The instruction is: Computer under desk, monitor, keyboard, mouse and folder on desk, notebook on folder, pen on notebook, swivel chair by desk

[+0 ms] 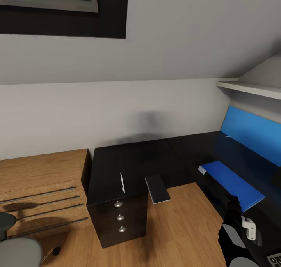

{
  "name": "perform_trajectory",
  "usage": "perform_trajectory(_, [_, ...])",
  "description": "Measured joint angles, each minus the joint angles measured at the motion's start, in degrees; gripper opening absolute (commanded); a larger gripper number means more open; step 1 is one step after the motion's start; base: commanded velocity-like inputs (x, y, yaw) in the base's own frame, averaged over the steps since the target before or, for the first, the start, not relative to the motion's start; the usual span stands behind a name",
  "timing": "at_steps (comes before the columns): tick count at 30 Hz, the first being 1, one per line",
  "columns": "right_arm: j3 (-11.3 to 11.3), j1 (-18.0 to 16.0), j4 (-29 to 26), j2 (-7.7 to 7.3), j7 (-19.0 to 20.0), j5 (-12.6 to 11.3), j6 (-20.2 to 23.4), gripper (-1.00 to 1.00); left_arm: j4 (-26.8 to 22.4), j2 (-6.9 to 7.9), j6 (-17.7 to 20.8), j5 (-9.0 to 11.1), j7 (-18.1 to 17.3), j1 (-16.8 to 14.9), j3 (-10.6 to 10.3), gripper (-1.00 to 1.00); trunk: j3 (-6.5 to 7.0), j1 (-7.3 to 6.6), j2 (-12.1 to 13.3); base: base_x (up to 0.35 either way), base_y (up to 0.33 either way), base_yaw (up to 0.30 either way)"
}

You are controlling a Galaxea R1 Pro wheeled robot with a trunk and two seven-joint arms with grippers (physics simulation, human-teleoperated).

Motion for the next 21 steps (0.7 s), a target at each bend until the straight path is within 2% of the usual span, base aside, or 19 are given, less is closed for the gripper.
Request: perform_trajectory(21, [0.0, 0.0, 0.1, 0.0, 0.0, 0.0, 0.0, -1.0, 0.0, 0.0, 0.0, 0.0, 0.0, 0.0, 0.0, 1.0, -0.5, 0.0, 0.0, 0.001, 0.0, -0.002])
